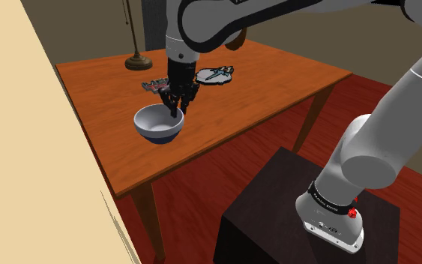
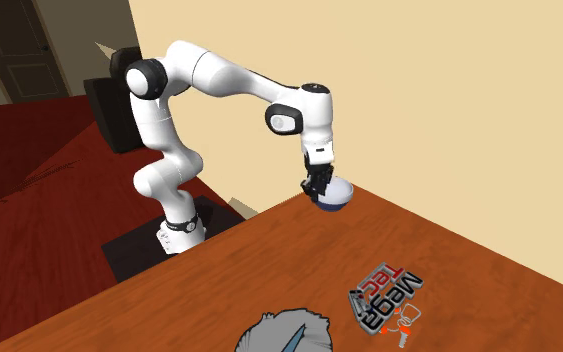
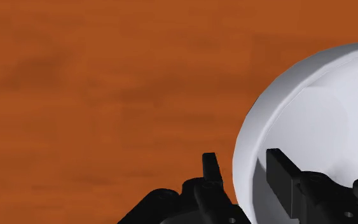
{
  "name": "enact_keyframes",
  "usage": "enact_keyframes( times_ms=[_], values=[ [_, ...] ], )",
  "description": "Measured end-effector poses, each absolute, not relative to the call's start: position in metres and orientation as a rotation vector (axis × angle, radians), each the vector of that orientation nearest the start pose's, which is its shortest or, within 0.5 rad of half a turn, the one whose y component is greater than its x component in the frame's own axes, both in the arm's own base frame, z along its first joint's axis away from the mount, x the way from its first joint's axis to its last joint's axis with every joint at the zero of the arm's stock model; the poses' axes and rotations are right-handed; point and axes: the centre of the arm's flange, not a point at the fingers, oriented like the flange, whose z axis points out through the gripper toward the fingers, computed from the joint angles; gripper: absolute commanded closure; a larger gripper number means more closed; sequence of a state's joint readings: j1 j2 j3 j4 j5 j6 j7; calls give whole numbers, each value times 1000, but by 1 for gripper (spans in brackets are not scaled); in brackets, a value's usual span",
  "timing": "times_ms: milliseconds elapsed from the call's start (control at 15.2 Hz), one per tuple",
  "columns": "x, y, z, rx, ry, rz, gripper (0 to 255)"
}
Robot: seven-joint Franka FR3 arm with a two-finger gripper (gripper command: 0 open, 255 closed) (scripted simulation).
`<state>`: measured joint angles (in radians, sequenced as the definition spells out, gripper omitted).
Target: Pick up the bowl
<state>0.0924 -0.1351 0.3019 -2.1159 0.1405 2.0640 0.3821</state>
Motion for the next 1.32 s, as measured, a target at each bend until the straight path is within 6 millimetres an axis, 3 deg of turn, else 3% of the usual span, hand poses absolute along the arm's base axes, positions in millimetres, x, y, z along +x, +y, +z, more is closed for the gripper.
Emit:
enact_keyframes(
  times_ms=[594, 1320],
  values=[
    [477, 212, 480, -3031, 77, -61, 255],
    [478, 212, 533, -3031, 77, -61, 255]
  ],
)
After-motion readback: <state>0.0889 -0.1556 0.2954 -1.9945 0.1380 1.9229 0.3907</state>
